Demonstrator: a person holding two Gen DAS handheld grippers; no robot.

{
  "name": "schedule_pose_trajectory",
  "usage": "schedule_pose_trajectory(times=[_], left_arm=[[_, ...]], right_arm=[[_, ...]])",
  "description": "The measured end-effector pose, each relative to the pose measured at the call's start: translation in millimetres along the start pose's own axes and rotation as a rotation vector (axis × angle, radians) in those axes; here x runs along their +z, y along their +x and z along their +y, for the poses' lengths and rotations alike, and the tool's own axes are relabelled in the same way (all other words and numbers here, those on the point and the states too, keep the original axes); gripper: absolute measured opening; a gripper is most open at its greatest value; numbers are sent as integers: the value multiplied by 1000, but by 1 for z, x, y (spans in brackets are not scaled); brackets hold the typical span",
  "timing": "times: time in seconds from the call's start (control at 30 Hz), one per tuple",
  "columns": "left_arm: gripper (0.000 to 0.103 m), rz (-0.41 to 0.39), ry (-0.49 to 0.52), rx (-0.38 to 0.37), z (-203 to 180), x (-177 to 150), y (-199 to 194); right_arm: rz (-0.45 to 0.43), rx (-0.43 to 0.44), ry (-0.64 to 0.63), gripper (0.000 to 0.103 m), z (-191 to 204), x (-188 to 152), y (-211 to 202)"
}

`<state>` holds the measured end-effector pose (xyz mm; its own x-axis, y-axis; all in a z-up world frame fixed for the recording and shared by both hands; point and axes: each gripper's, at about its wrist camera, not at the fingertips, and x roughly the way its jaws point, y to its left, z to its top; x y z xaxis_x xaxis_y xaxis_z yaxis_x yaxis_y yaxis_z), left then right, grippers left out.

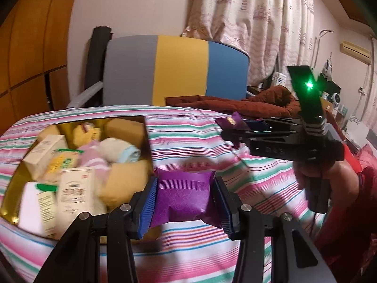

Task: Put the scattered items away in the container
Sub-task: 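Carry both purple sachets over the tray and open both grippers to drop them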

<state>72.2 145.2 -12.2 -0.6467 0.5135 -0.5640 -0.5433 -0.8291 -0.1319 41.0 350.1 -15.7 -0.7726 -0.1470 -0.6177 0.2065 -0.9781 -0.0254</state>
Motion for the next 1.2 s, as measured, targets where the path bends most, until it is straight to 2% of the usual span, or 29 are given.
schedule_pose_trajectory(times=[0.3,0.43,0.77,0.97,1.2], left_arm=[[48,-36,-100,85,55,-8,-30],[48,-61,-137,126,81,-8,-40],[48,-79,-267,226,158,-10,-59],[48,-37,-288,243,187,-13,-52],[48,28,-335,233,206,-17,-29]], right_arm=[[72,146,-2,52,56,7,-1],[76,193,10,52,80,10,-1],[94,233,36,52,121,23,14],[167,249,37,52,140,21,21],[214,252,73,52,149,13,34]])
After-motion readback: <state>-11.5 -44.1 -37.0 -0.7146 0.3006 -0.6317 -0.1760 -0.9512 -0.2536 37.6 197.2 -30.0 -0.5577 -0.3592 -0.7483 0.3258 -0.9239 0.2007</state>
